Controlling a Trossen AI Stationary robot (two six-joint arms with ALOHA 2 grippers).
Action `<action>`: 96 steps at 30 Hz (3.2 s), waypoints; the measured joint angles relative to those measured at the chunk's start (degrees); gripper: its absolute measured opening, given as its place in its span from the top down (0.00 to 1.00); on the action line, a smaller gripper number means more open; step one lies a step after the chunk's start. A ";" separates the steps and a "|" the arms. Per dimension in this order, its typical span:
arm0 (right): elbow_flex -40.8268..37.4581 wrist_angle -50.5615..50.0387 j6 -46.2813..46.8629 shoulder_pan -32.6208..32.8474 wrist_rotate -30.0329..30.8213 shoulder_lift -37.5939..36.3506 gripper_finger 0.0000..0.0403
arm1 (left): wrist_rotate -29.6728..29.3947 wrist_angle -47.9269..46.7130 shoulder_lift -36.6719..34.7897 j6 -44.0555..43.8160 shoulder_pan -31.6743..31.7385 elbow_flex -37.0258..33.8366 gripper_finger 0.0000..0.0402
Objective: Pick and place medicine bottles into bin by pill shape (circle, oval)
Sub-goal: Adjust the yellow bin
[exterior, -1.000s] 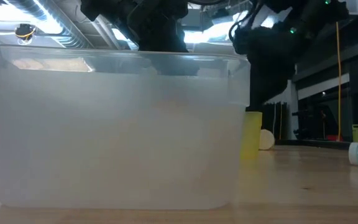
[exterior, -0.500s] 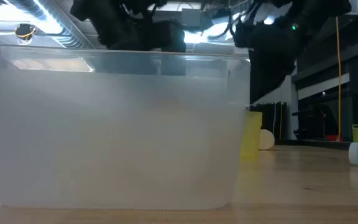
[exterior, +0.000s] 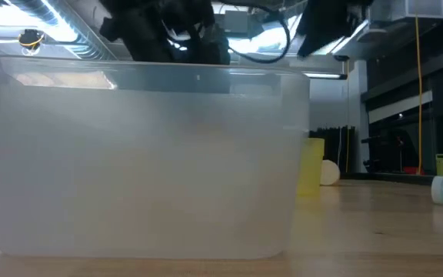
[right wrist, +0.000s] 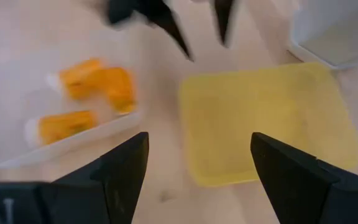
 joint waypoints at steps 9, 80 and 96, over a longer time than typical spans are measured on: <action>5.37 -3.59 -0.29 10.00 4.20 0.00 0.29 | 0.35 5.08 4.24 -1.38 0.00 -0.04 0.47; 5.30 -8.71 7.43 15.85 10.99 0.07 0.29 | 9.47 6.39 8.73 5.37 3.06 13.27 0.47; 5.30 -8.74 9.08 19.90 11.15 0.07 0.29 | 9.47 2.19 8.72 3.72 3.66 13.27 0.47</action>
